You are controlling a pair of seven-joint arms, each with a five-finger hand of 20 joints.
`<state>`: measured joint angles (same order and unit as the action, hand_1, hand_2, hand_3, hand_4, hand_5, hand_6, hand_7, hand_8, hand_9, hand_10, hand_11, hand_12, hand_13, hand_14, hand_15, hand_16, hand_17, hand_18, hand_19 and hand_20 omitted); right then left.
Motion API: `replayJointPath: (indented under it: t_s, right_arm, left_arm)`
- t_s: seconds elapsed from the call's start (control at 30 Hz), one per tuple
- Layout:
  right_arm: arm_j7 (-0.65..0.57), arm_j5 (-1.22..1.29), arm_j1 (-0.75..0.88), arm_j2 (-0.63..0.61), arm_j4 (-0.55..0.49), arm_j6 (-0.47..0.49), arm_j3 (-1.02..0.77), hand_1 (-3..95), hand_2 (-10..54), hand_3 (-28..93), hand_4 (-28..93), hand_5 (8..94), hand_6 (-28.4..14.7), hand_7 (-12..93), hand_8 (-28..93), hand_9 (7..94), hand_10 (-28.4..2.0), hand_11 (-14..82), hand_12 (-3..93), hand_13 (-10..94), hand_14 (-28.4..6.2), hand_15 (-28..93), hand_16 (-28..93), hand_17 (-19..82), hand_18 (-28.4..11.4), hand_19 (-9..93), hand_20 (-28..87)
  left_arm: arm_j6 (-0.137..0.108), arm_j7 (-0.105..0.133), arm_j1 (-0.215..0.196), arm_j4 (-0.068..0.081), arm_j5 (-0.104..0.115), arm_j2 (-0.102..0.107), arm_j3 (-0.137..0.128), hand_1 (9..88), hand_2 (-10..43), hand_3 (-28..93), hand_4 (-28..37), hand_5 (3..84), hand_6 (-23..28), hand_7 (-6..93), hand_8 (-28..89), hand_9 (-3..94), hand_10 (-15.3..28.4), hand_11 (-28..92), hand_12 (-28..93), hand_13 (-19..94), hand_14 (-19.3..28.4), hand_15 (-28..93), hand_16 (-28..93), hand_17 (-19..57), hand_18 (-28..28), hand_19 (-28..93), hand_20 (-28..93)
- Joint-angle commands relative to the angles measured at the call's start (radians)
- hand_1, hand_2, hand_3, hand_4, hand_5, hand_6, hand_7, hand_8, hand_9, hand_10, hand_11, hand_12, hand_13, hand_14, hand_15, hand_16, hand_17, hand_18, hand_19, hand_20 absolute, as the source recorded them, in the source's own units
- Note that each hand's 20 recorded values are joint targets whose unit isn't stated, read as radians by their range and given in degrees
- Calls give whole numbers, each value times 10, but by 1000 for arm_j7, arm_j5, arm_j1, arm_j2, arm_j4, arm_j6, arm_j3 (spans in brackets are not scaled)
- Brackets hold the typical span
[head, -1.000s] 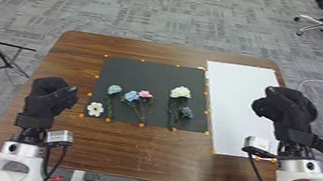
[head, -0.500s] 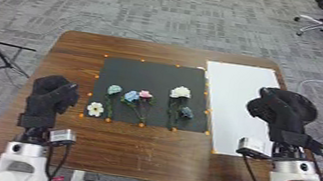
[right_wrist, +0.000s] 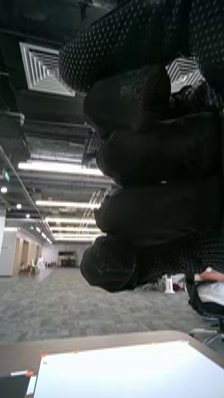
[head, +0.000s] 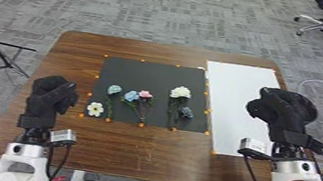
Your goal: Arrange flowers
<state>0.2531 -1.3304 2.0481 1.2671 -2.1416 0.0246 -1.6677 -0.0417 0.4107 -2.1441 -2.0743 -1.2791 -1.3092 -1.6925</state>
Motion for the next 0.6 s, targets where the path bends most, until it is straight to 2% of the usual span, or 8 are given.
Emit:
replayJointPath:
  t_s: [0.03, 0.17, 0.4, 0.6]
  right_arm:
    - [15, -13, 14, 7, -4, 13, 2, 258, 85, 730, -140, 804, 81, 790, 570, 917, -78, 769, 764, 811, -160, 932, 735, 430, -275, 932, 674]
    - [12, -15, 9, 5, -3, 21, 3, 258, 86, 728, -139, 804, 81, 789, 571, 916, -77, 769, 768, 812, -160, 932, 735, 430, -275, 932, 674]
    - [7, -25, 18, 11, -9, 31, 0, 258, 86, 729, -139, 805, 80, 788, 574, 915, -78, 770, 765, 812, -160, 932, 736, 430, -275, 932, 676]
    - [4, -28, 17, 10, -9, 31, 1, 258, 86, 729, -140, 805, 80, 788, 575, 916, -78, 771, 764, 812, -160, 932, 736, 431, -275, 932, 675]
  left_arm:
    - [5, 1, -7, 0, 11, -6, -2, 387, -25, 636, -33, 711, -69, 744, 526, 802, 127, 779, 702, 718, 176, 932, 455, 368, 270, 932, 746]
    - [6, 2, -8, 0, 7, -10, 1, 384, -26, 639, -33, 711, -69, 743, 528, 803, 127, 779, 703, 718, 177, 932, 455, 368, 270, 932, 746]
    - [5, -1, -6, 2, 14, -10, 0, 382, -26, 639, -38, 711, -68, 743, 528, 803, 126, 778, 704, 718, 176, 932, 456, 369, 270, 932, 746]
    - [-15, 9, -5, 1, 18, -6, 5, 377, -25, 639, -42, 710, -68, 743, 525, 800, 126, 779, 703, 717, 175, 932, 455, 367, 269, 932, 746]
